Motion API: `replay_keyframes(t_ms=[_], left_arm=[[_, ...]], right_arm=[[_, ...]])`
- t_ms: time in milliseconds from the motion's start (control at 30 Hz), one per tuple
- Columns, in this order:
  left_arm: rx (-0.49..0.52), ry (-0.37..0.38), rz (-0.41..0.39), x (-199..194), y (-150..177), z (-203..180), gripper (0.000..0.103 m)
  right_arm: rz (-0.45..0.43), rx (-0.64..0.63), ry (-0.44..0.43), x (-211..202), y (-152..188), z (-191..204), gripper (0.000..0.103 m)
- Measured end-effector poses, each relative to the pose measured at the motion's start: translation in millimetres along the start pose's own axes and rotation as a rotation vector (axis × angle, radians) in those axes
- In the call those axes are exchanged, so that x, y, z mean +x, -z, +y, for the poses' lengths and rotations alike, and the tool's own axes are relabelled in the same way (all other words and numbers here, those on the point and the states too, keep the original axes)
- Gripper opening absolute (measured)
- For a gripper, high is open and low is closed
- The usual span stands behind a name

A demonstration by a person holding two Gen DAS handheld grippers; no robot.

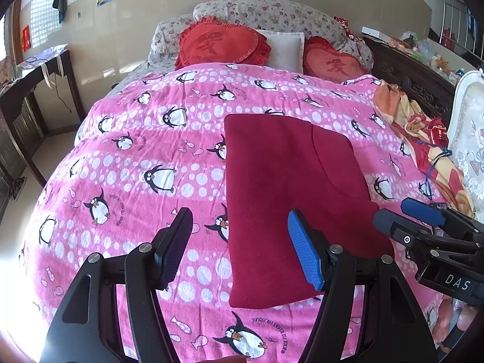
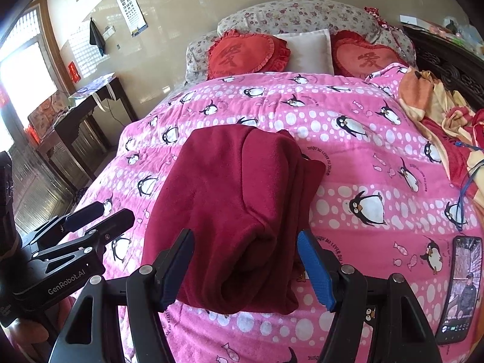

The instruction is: Fold small clothes

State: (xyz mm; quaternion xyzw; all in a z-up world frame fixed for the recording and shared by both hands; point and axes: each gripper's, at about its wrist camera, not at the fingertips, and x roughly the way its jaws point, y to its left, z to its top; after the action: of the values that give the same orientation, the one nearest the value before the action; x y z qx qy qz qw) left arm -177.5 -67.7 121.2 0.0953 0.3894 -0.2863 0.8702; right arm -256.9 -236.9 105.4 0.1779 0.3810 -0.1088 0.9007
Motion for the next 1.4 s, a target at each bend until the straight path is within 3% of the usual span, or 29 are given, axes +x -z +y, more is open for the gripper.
replay_keyframes(t_ms=[1400], left_arm=[[0.007,-0.009,0.003,14,2,2,0.066]], right_arm=[[0.059,-0.010,-0.019,22,2,1,0.068]])
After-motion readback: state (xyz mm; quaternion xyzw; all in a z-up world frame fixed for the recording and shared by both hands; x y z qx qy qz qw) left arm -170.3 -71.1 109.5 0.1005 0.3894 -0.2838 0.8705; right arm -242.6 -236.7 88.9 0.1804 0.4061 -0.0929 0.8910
